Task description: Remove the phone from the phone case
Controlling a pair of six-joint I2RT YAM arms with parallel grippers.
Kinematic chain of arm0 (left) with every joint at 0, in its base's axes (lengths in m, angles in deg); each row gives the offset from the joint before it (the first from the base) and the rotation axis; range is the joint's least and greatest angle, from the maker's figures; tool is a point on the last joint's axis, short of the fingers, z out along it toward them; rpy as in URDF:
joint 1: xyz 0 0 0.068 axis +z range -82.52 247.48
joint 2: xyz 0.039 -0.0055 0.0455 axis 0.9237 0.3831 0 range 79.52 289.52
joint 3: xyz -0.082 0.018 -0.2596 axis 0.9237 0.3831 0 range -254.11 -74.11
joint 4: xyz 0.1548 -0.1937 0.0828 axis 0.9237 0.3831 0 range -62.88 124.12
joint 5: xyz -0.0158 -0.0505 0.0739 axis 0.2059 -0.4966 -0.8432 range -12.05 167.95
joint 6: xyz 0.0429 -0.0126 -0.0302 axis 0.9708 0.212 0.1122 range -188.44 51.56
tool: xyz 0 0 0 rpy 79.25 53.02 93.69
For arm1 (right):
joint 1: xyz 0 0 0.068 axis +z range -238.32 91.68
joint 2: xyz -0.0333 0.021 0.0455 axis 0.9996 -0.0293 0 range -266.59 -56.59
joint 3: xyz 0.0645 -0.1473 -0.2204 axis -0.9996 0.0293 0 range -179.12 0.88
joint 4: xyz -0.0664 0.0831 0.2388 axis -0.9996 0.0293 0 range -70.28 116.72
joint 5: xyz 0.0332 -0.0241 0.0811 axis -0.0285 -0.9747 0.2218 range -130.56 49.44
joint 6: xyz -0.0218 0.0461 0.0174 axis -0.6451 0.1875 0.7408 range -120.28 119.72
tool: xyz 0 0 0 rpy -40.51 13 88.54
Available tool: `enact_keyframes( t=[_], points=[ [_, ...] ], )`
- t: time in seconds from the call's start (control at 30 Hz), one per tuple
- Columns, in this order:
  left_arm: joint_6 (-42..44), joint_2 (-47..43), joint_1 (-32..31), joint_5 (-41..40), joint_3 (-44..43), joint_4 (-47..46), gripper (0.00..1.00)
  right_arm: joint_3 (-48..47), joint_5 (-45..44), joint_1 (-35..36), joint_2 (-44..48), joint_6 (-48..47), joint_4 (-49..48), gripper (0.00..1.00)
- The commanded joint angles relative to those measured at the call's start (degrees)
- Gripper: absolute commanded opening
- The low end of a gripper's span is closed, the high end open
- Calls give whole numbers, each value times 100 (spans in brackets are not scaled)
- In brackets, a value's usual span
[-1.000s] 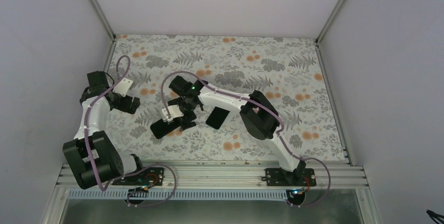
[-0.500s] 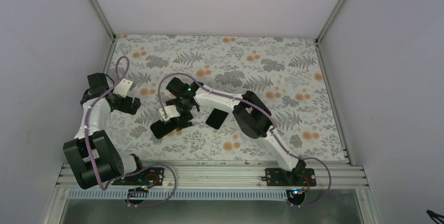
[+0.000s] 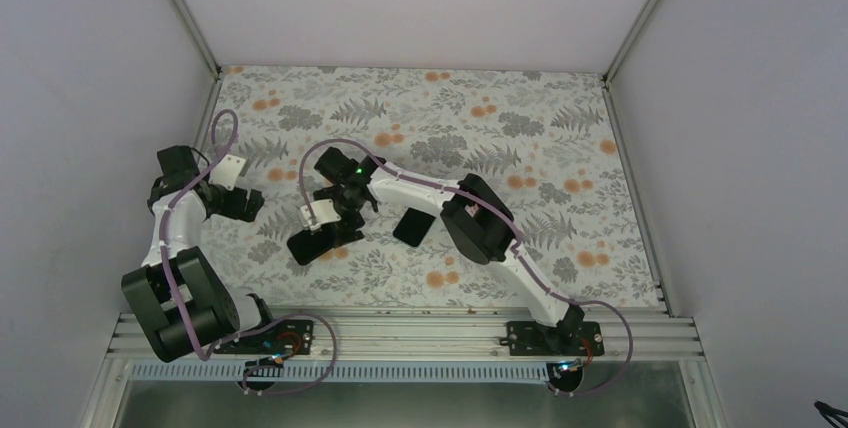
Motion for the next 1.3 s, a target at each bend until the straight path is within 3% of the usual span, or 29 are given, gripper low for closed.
enact_keyframes(
  t=[0.0,0.47,0.67,0.87,1.27],
  points=[
    [168,-57,63,283,75,13,100,-202,56,23,-237,-107,135,100],
    [329,37,89,405,23,156,100,-249,152,23,-530,-37,685,100],
    [355,150,89,559,-96,303,100,-708,245,-6,-822,181,1236,99],
    [375,132,88,562,-155,365,100,-808,-39,-76,-920,556,1312,93],
    [178,107,88,849,-287,380,100,621,-219,-207,121,1451,471,89]
  ],
)
